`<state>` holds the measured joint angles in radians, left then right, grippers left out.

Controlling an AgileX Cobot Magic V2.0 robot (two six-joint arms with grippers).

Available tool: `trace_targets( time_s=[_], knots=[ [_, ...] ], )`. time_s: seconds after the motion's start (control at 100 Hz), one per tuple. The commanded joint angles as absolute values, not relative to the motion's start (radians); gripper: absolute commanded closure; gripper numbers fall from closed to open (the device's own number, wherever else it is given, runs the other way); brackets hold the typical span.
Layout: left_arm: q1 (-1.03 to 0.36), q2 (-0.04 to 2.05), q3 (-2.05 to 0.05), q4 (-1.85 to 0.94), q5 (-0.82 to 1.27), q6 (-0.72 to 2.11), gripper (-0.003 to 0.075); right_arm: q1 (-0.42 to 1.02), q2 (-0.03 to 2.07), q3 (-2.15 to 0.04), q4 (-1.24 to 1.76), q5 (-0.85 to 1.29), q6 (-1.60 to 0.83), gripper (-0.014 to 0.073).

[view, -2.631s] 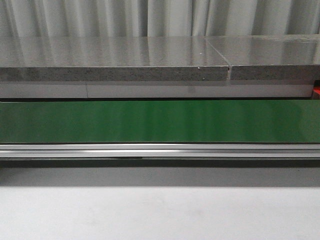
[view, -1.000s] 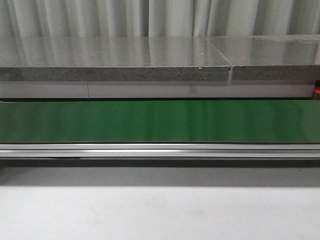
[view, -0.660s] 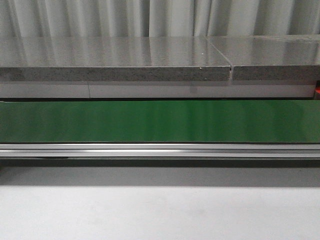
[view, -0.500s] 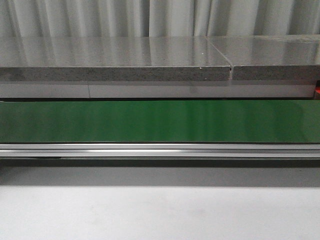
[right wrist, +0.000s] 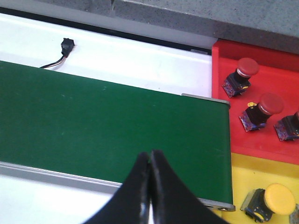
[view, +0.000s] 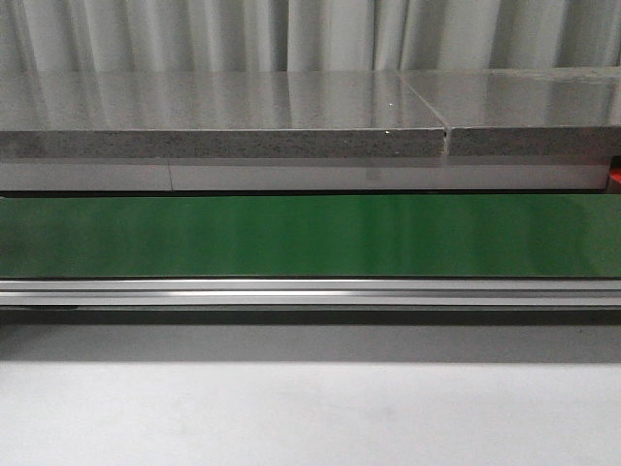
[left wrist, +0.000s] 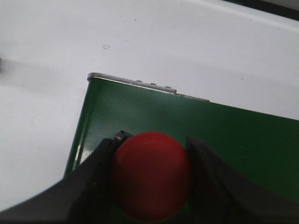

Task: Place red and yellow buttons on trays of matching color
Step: 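Lower the left gripper onto another red button and grasp it, then carry the red button onto the green belt and lower it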

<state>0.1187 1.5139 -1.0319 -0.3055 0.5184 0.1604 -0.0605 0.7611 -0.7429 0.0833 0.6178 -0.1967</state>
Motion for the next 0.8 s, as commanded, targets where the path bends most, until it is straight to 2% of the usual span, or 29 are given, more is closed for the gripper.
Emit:
trace_targets(
  time_s=[0.0,0.1,0.17,0.27,0.37,0.44,0.48,0.63,0.79],
  knots=[
    [0.111,1.504,-1.051,-0.319,0.458,0.164,0.0687,-0.062,0.753,-0.769,0.078,0.56,-0.204,0.0662],
    [0.111,1.525,-1.051,-0.319,0.458,0.164,0.0676,-0.062,0.753,-0.769,0.078,0.56,-0.204,0.0662],
    [0.111,1.528,-1.051,-0.319,0.458,0.168,0.0609,-0.062,0.753,-0.769,0.078,0.56,-0.204,0.0662],
    [0.111,1.528,-1.051,-0.319,0.46,0.168,0.0404,-0.062,0.753,-0.769,0.078,0.56,-0.204,0.0662],
    [0.109,1.528,-1.051,-0.341,0.46,0.168,0.0129,-0.062,0.753,-0.769,0.078,0.56,-0.204,0.0662],
    [0.109,1.528,-1.054,-0.36,0.47,0.168,0.0012,-0.062,0.753,-0.769,0.078,0.56,-0.204,0.0662],
    [0.109,1.526,-1.058,-0.367,0.476,0.168,0.0006,-0.062,0.753,-0.769,0.078,0.56,-0.204,0.0662],
    [0.105,1.517,-1.108,-0.367,0.506,0.168,0.0062,-0.062,0.753,-0.769,0.078,0.56,-0.204,0.0662],
    [0.114,1.507,-1.178,-0.363,0.501,0.168,0.0062,-0.062,0.753,-0.769,0.078,0.56,-0.204,0.0662]
  ],
)
